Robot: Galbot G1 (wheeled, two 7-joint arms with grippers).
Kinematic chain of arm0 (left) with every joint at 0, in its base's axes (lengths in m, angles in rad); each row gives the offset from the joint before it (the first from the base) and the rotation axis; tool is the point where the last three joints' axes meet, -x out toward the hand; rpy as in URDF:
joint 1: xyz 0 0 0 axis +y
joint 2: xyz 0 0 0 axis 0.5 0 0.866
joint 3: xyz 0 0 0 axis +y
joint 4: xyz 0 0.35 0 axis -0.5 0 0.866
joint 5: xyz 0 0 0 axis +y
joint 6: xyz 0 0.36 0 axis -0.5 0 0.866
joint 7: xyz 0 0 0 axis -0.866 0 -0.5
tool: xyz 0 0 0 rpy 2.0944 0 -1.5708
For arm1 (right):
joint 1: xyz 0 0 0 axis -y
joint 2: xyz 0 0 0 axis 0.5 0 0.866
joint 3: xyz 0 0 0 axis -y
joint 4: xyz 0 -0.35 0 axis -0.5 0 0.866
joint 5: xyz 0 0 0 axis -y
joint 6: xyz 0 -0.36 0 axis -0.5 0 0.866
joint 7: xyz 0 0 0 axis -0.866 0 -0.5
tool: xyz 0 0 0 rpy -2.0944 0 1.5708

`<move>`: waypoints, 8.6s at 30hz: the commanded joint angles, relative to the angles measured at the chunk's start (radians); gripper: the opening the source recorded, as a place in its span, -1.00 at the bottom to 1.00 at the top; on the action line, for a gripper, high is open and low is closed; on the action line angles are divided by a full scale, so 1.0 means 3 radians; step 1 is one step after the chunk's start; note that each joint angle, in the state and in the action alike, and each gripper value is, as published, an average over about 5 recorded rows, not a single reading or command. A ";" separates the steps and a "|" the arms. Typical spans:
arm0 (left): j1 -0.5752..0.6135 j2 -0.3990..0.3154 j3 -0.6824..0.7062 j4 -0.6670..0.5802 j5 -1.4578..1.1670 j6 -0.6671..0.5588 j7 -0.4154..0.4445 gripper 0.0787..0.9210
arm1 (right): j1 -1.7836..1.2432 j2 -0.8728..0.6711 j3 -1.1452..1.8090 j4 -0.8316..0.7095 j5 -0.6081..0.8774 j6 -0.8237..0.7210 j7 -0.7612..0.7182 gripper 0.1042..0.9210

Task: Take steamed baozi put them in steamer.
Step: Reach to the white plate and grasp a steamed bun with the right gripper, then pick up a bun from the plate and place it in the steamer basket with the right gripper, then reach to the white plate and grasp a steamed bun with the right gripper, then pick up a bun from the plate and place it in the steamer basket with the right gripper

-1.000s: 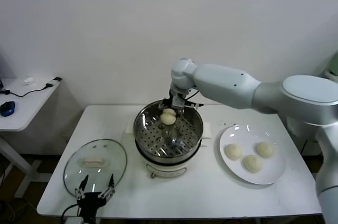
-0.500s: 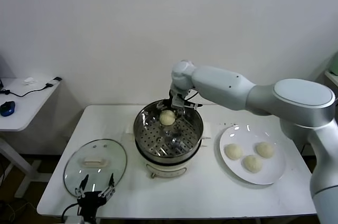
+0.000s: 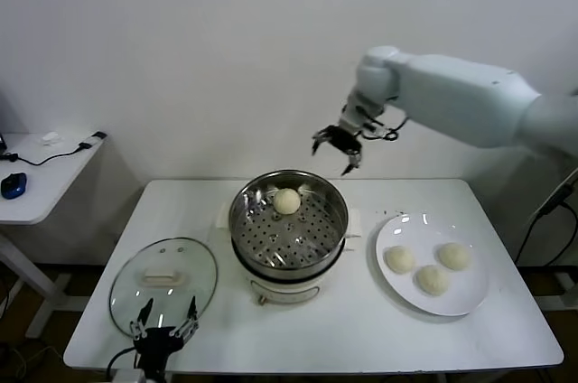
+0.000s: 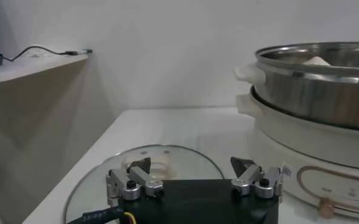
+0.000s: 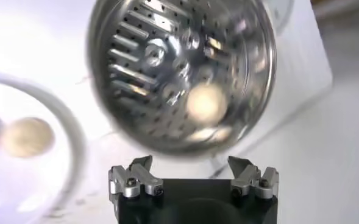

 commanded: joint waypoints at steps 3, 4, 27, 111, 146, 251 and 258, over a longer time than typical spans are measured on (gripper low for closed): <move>-0.0039 -0.0008 -0.0005 0.0023 0.0002 0.0005 0.0001 0.77 | 0.0234 -0.1133 -0.0783 0.0907 0.0650 -0.1334 0.0132 0.76; -0.0050 -0.0011 -0.0007 0.0029 0.0001 0.0007 0.0001 0.77 | 0.0139 -0.1197 -0.0767 0.0994 0.0630 -0.1444 0.0195 0.76; -0.0117 -0.0081 -0.0012 0.0180 0.0021 0.0024 0.0003 0.77 | -0.1638 -0.0809 0.0456 0.0250 0.0146 -0.1882 0.0639 0.76; 0.0029 -0.0088 0.0187 0.0003 0.0229 0.0016 -0.0045 0.77 | -0.0882 0.1480 0.0240 0.0355 0.1747 -0.3042 0.1988 0.43; 0.0017 -0.0073 0.0162 -0.0076 0.0208 0.0077 -0.0030 0.77 | 0.0264 -0.1650 -0.0727 0.1361 0.0352 -0.1693 -0.0003 0.76; 0.0066 -0.0107 0.0106 -0.0126 0.0173 0.0104 -0.0054 0.77 | -0.0496 0.1228 0.0053 0.0932 -0.1114 0.0208 0.0266 0.32; 0.0052 -0.0107 0.0089 -0.0108 0.0158 0.0107 -0.0057 0.77 | -0.0633 0.1287 0.0036 0.0738 -0.1104 0.0259 0.0354 0.34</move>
